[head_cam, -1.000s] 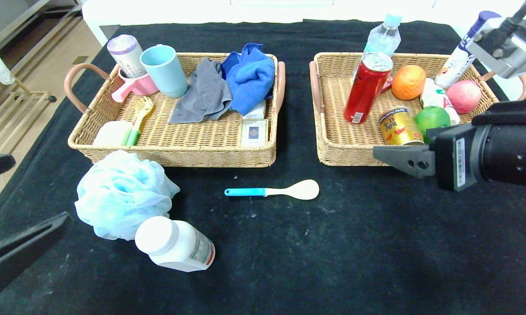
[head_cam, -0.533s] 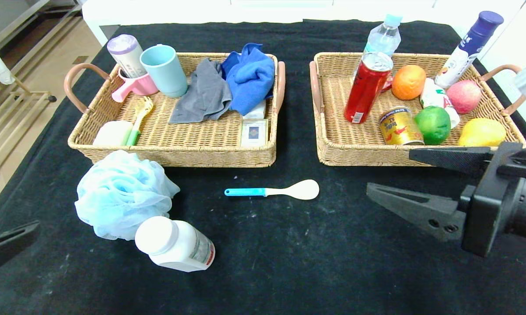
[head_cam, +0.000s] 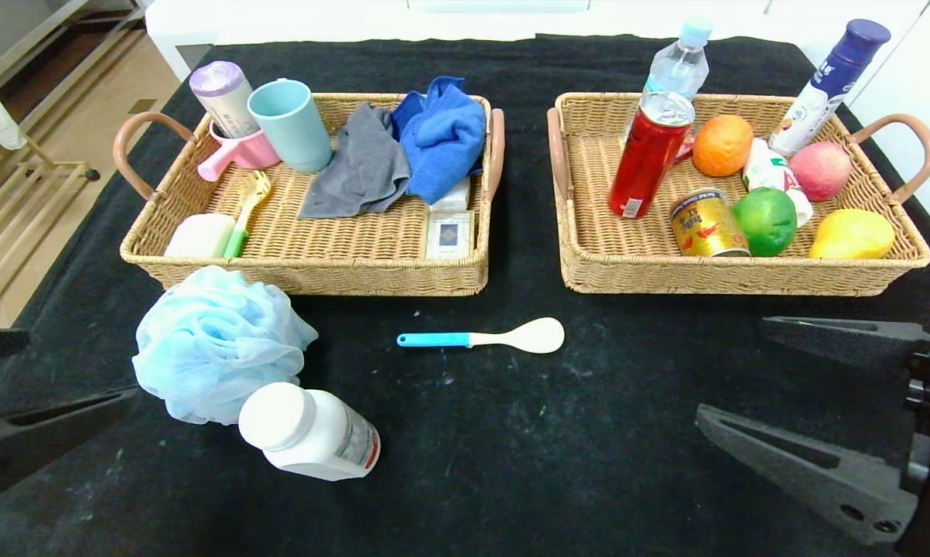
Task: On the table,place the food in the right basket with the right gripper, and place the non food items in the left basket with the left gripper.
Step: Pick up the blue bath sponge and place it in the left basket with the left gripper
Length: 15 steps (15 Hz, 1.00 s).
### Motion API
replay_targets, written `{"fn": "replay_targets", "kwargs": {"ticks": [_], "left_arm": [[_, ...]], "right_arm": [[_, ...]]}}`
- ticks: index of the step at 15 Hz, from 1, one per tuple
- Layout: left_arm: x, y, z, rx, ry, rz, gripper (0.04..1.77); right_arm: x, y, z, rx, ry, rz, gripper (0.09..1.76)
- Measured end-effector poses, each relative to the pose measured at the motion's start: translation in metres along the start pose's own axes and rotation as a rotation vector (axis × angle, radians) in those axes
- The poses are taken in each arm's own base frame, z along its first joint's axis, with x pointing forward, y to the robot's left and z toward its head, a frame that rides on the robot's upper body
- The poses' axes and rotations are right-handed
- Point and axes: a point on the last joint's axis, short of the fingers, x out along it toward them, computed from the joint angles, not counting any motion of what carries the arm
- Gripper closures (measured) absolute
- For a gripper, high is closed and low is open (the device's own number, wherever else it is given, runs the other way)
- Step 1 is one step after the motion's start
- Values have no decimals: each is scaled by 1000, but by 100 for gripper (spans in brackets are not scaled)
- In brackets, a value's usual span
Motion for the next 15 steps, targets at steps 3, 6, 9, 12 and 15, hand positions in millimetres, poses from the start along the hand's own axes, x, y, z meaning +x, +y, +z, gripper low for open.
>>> {"fn": "replay_targets", "kwargs": {"ticks": [3, 6, 9, 12, 15], "left_arm": [[22, 7, 14, -19, 48, 36, 9], [48, 14, 22, -36, 127, 65, 9], [74, 23, 26, -63, 198, 117, 9], [95, 28, 28, -69, 233, 140, 9], [111, 30, 26, -82, 273, 135, 9]], "right_arm": [[-5, -1, -7, 43, -37, 9, 15], [-7, -2, -11, 50, -38, 11, 15], [-8, -2, -14, 50, -33, 10, 15], [-9, -4, -14, 51, -40, -2, 15], [-13, -6, -11, 50, -58, -11, 15]]}}
